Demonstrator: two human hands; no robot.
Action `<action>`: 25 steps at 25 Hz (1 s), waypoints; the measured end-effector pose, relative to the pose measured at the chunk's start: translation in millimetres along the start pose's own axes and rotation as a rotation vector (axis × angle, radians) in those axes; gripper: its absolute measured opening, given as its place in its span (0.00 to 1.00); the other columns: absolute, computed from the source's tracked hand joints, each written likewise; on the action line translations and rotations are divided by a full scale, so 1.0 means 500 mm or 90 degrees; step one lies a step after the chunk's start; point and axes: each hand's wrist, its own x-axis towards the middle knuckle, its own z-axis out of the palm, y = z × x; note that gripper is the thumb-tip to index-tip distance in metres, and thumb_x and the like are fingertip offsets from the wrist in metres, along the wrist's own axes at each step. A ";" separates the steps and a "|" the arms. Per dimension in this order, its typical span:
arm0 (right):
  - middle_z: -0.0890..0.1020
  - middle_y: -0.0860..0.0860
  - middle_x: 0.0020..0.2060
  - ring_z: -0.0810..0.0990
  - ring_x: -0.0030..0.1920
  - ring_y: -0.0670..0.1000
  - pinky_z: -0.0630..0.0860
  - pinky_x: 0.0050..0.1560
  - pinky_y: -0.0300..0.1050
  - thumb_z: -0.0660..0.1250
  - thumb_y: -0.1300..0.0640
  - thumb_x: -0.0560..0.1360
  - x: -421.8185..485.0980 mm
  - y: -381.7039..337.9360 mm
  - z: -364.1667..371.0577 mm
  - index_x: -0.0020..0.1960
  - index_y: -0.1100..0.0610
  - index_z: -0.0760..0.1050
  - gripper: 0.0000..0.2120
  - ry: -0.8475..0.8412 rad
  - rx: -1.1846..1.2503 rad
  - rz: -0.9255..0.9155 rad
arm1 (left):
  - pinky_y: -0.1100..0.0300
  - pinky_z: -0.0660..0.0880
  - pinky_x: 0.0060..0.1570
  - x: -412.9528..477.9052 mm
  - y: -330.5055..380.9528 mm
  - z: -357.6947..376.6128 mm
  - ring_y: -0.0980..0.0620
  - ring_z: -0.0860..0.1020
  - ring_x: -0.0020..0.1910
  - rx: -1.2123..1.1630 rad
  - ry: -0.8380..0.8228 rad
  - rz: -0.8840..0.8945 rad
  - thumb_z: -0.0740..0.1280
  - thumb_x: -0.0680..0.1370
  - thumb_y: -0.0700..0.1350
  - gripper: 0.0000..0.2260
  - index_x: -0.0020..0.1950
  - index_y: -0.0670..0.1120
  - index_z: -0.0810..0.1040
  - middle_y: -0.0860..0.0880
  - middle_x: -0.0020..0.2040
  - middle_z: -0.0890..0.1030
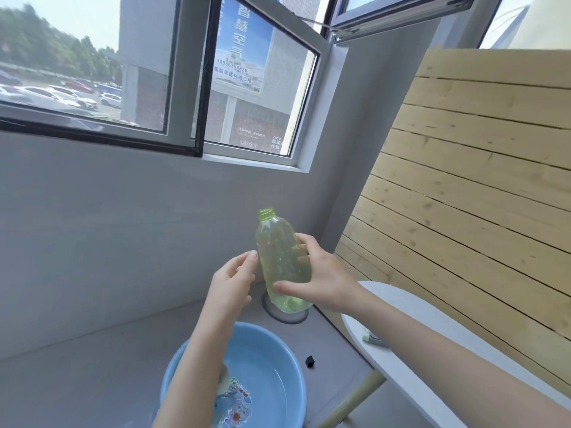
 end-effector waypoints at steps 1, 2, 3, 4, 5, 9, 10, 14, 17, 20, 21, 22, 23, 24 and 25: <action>0.73 0.43 0.62 0.72 0.62 0.43 0.65 0.55 0.34 0.76 0.46 0.68 0.009 0.012 0.010 0.73 0.47 0.58 0.40 -0.004 0.029 0.008 | 0.53 0.74 0.55 0.010 -0.015 -0.018 0.56 0.78 0.53 0.023 0.030 -0.011 0.62 0.80 0.53 0.08 0.57 0.53 0.76 0.55 0.53 0.80; 0.73 0.42 0.61 0.72 0.62 0.43 0.66 0.56 0.34 0.76 0.46 0.67 0.019 0.027 0.022 0.72 0.46 0.58 0.40 -0.010 0.060 0.020 | 0.54 0.74 0.55 0.021 -0.032 -0.037 0.56 0.77 0.53 0.043 0.052 -0.021 0.62 0.80 0.52 0.07 0.56 0.53 0.75 0.55 0.53 0.79; 0.73 0.42 0.61 0.72 0.61 0.42 0.67 0.57 0.36 0.76 0.45 0.67 0.034 0.045 0.039 0.72 0.45 0.58 0.40 -0.020 0.087 0.034 | 0.55 0.74 0.55 0.034 -0.053 -0.059 0.56 0.77 0.53 0.065 0.068 -0.028 0.62 0.80 0.51 0.06 0.54 0.54 0.76 0.55 0.52 0.79; 0.73 0.41 0.60 0.72 0.61 0.42 0.69 0.59 0.39 0.76 0.44 0.67 0.046 0.066 0.057 0.72 0.45 0.59 0.40 -0.031 0.110 0.053 | 0.55 0.74 0.55 0.047 -0.076 -0.080 0.56 0.78 0.53 0.088 0.080 -0.035 0.63 0.80 0.52 0.04 0.52 0.56 0.76 0.55 0.52 0.79; 0.73 0.41 0.60 0.73 0.61 0.42 0.71 0.60 0.42 0.76 0.44 0.67 0.055 0.087 0.078 0.71 0.44 0.59 0.39 -0.039 0.133 0.071 | 0.55 0.74 0.56 0.057 -0.102 -0.101 0.56 0.78 0.53 0.113 0.088 -0.041 0.63 0.80 0.52 0.03 0.50 0.57 0.76 0.55 0.52 0.79; 0.73 0.40 0.59 0.73 0.62 0.42 0.72 0.60 0.44 0.76 0.43 0.66 0.088 0.181 0.164 0.71 0.43 0.60 0.38 -0.072 0.185 0.138 | 0.54 0.74 0.55 0.093 -0.215 -0.156 0.53 0.78 0.55 0.177 0.149 -0.093 0.64 0.79 0.52 0.07 0.55 0.55 0.76 0.54 0.53 0.80; 0.73 0.40 0.59 0.72 0.62 0.42 0.71 0.61 0.43 0.76 0.44 0.66 0.099 0.209 0.193 0.71 0.44 0.61 0.38 -0.083 0.193 0.155 | 0.55 0.74 0.52 0.107 -0.248 -0.166 0.53 0.78 0.54 0.189 0.161 -0.116 0.64 0.79 0.51 0.07 0.56 0.54 0.76 0.54 0.53 0.80; 0.73 0.42 0.61 0.70 0.65 0.44 0.69 0.66 0.47 0.76 0.45 0.66 0.115 0.323 0.309 0.71 0.45 0.61 0.39 -0.120 0.225 0.231 | 0.56 0.75 0.51 0.157 -0.378 -0.192 0.52 0.78 0.53 0.245 0.192 -0.184 0.64 0.79 0.49 0.09 0.59 0.51 0.75 0.51 0.55 0.80; 0.73 0.42 0.61 0.71 0.64 0.45 0.70 0.66 0.50 0.76 0.42 0.65 0.122 0.410 0.393 0.69 0.43 0.61 0.38 -0.159 0.233 0.299 | 0.63 0.72 0.43 0.192 -0.470 -0.205 0.52 0.76 0.53 0.298 0.201 -0.219 0.63 0.80 0.47 0.13 0.63 0.49 0.74 0.50 0.56 0.79; 0.72 0.43 0.62 0.72 0.63 0.45 0.71 0.65 0.50 0.76 0.42 0.65 0.118 0.476 0.463 0.67 0.41 0.60 0.36 -0.193 0.250 0.372 | 0.58 0.69 0.58 0.212 -0.555 -0.218 0.51 0.71 0.64 0.401 0.203 -0.230 0.63 0.79 0.48 0.17 0.69 0.48 0.70 0.49 0.65 0.75; 0.72 0.44 0.63 0.72 0.63 0.46 0.71 0.64 0.49 0.76 0.43 0.66 0.116 0.489 0.481 0.69 0.42 0.60 0.38 -0.204 0.255 0.392 | 0.56 0.65 0.63 0.214 -0.578 -0.222 0.50 0.68 0.68 0.453 0.202 -0.225 0.63 0.80 0.48 0.19 0.71 0.48 0.68 0.49 0.68 0.72; 0.72 0.44 0.63 0.73 0.62 0.46 0.72 0.63 0.49 0.75 0.44 0.67 0.116 0.504 0.502 0.71 0.45 0.59 0.39 -0.216 0.256 0.412 | 0.55 0.62 0.66 0.215 -0.604 -0.226 0.50 0.64 0.71 0.508 0.196 -0.219 0.63 0.80 0.48 0.21 0.73 0.48 0.66 0.49 0.71 0.68; 0.72 0.45 0.63 0.74 0.61 0.47 0.73 0.62 0.49 0.75 0.45 0.67 0.114 0.517 0.523 0.73 0.47 0.58 0.40 -0.230 0.253 0.429 | 0.54 0.58 0.68 0.216 -0.630 -0.230 0.49 0.59 0.73 0.561 0.189 -0.214 0.63 0.80 0.49 0.23 0.74 0.47 0.64 0.48 0.73 0.64; 0.71 0.46 0.62 0.74 0.61 0.48 0.73 0.61 0.48 0.75 0.45 0.68 0.111 0.527 0.545 0.73 0.48 0.57 0.41 -0.249 0.249 0.445 | 0.53 0.56 0.70 0.213 -0.655 -0.234 0.49 0.55 0.75 0.610 0.183 -0.209 0.62 0.80 0.49 0.25 0.75 0.47 0.61 0.47 0.76 0.60; 0.71 0.46 0.62 0.74 0.61 0.48 0.74 0.60 0.47 0.75 0.45 0.69 0.106 0.534 0.563 0.74 0.49 0.56 0.41 -0.268 0.243 0.457 | 0.51 0.54 0.72 0.209 -0.677 -0.239 0.48 0.52 0.76 0.656 0.176 -0.204 0.62 0.79 0.50 0.27 0.76 0.47 0.59 0.46 0.77 0.56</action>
